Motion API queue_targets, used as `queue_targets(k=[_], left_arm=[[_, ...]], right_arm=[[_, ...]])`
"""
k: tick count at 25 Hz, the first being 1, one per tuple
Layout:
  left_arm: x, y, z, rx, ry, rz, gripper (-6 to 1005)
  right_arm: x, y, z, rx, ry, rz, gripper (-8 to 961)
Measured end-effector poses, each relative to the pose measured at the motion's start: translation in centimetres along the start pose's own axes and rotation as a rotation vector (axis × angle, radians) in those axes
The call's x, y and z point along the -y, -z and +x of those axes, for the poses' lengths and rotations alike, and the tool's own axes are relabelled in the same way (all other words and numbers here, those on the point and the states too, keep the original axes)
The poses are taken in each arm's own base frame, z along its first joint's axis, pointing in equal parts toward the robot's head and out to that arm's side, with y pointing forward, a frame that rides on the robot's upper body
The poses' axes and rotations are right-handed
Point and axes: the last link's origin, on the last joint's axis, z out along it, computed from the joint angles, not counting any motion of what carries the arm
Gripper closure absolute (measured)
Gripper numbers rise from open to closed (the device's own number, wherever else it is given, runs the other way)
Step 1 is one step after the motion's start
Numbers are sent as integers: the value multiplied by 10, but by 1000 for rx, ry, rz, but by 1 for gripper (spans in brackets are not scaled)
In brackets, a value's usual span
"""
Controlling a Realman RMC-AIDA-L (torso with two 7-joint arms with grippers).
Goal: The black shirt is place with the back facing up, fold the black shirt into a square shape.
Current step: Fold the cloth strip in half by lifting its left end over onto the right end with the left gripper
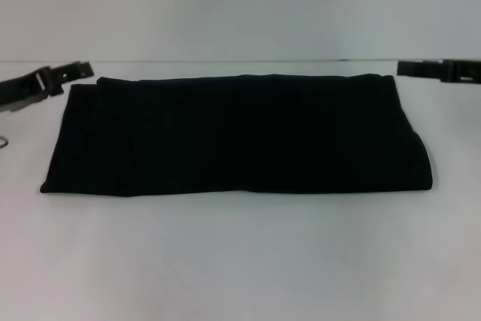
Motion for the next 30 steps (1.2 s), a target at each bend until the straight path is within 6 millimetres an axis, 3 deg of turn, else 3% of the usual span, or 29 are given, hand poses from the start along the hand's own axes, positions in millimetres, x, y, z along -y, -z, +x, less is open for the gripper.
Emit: queue_targets(k=[1,7,13,21,30], left_arm=[[1,5,-2,10,10,-10,201],[8,29,-15,54,35,-32,146],[18,42,-27,65,40,0,147],[37,47,-44,180,-39,120,150],[36,39,-56,262,-121,130,152]], right_arm=[[-1,4,2,-8,-4,-20,205],[1,20,11,-35,-53,-59,227],[5,27,18,-52,-76,-52,230],[9,28,18,-47,-79,-28,234],[8,20,18,-52,-70,-11,239]])
